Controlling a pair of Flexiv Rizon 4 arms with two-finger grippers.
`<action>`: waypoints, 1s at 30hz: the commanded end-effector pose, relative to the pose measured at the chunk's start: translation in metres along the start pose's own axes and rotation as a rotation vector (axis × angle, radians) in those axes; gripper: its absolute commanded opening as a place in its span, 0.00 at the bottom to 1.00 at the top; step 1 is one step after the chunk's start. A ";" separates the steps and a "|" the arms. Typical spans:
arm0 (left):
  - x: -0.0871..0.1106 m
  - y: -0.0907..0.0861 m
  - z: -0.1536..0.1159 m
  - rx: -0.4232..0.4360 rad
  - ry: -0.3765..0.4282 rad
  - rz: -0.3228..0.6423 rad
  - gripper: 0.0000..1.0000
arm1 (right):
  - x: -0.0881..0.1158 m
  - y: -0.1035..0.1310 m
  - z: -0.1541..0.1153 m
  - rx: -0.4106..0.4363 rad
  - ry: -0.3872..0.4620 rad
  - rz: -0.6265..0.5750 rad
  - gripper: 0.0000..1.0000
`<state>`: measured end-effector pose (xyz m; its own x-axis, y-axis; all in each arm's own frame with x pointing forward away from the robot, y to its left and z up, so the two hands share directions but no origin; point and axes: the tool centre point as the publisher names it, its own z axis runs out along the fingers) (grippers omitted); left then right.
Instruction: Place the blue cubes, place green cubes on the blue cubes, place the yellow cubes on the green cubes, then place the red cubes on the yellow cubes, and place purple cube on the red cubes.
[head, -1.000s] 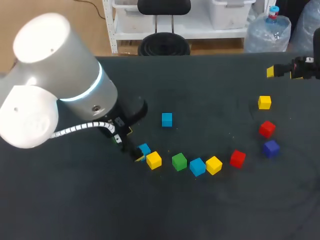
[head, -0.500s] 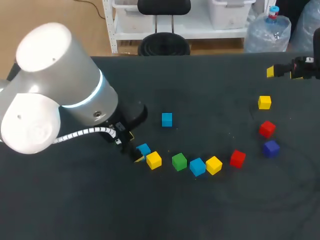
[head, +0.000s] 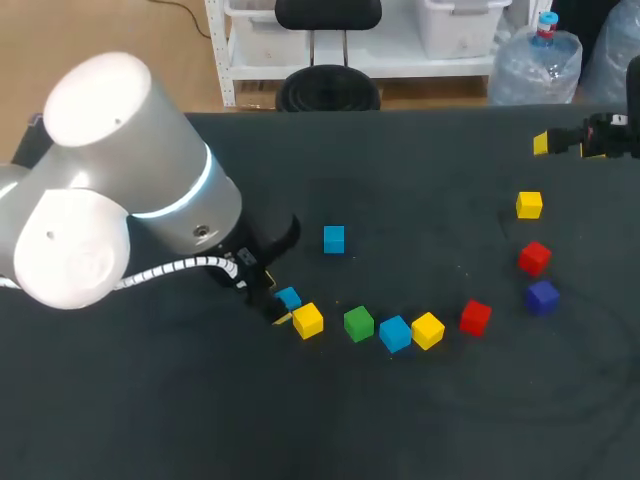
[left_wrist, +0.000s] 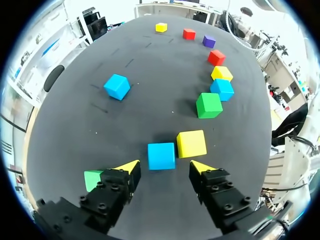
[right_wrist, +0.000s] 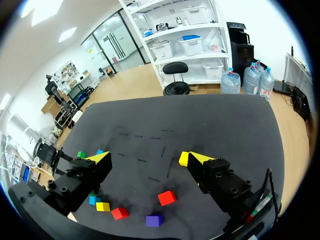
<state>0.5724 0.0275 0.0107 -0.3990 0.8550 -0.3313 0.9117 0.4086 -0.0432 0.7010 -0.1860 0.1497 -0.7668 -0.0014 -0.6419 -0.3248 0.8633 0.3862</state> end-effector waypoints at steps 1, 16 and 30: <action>-0.001 0.002 0.005 0.007 -0.002 0.001 0.61 | 0.000 0.001 0.000 0.005 -0.001 0.001 1.00; -0.003 0.008 0.014 0.023 -0.012 -0.002 0.34 | 0.000 0.001 0.000 0.005 -0.001 0.001 1.00; -0.005 0.015 0.011 0.019 -0.019 0.010 0.00 | 0.000 0.001 0.000 0.005 -0.001 0.001 1.00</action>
<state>0.5865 0.0251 0.0003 -0.3917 0.8507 -0.3504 0.9155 0.3985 -0.0558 0.7010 -0.1860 0.1497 -0.7668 -0.0014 -0.6419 -0.3248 0.8633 0.3862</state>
